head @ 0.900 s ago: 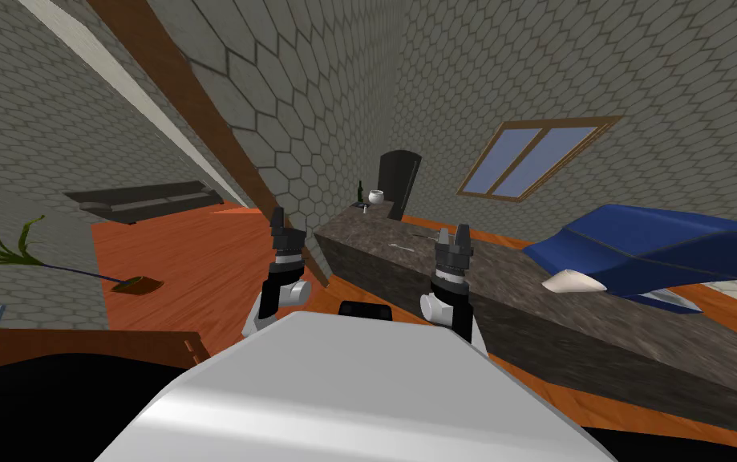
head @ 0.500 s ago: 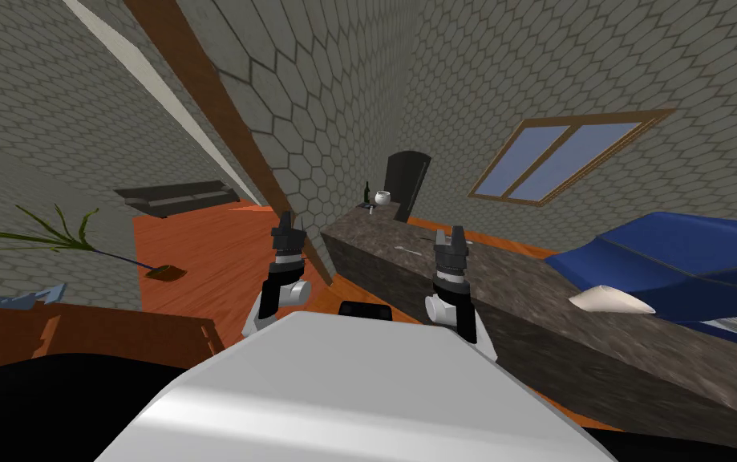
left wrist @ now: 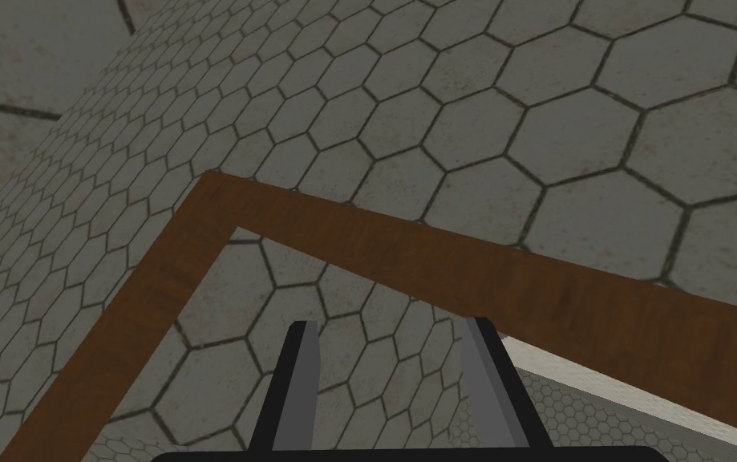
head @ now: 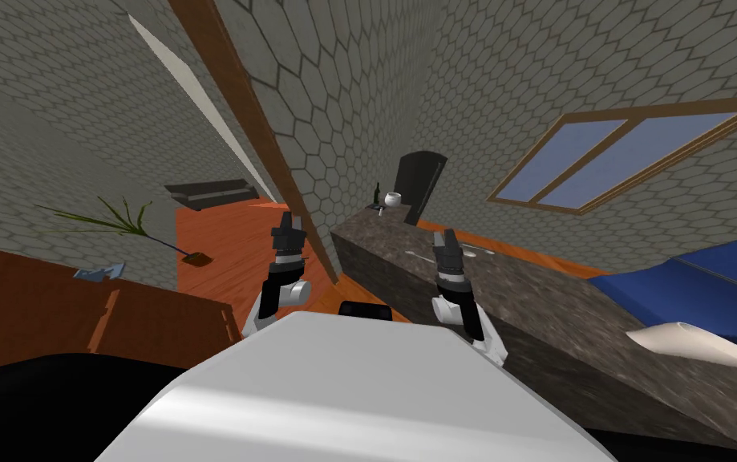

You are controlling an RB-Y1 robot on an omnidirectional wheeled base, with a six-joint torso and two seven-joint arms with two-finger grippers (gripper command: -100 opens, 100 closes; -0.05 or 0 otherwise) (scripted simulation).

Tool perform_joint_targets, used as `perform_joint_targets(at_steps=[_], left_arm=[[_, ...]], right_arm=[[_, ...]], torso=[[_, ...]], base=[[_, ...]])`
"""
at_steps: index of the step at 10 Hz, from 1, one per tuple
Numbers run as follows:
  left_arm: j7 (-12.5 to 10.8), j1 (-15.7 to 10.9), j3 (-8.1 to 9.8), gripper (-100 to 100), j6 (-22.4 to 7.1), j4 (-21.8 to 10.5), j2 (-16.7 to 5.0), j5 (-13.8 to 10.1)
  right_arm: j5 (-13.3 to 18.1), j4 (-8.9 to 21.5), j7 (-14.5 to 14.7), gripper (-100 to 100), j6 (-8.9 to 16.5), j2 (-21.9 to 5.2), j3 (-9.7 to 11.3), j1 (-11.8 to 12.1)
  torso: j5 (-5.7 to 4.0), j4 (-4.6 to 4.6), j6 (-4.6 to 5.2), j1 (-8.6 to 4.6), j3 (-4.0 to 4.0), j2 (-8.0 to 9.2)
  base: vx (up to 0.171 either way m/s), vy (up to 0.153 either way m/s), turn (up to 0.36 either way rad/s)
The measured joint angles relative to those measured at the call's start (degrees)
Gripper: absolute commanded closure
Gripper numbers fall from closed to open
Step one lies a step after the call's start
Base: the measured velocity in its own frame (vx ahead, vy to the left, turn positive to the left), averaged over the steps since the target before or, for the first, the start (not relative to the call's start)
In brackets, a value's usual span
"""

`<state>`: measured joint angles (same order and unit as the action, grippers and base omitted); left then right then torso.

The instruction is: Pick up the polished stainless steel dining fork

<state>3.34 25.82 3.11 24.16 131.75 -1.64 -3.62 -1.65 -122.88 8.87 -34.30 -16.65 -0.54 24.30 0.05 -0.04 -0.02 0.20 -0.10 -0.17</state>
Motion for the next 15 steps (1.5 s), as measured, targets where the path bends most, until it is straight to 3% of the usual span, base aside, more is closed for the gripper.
perform_joint_targets(at_steps=[8,15], left_arm=[[0.0,0.0,0.00,0,0.0,0.0,0.0,0.0],[0.0,0.0,0.01,0,0.0,0.0,0.0,0.0]], right_arm=[[0.6,6.3,-0.3,-100,-2.1,-11.7,-1.2,-1.1],[2.2,12.3,-0.2,-100,-3.5,-22.1,-0.9,-1.9]], torso=[[-0.01,0.01,0.02,-0.04,0.03,0.06],[-0.01,0.01,0.07,-0.05,0.04,0.07]], base=[[0.033,0.036,0.142],[0.040,0.039,0.145]])
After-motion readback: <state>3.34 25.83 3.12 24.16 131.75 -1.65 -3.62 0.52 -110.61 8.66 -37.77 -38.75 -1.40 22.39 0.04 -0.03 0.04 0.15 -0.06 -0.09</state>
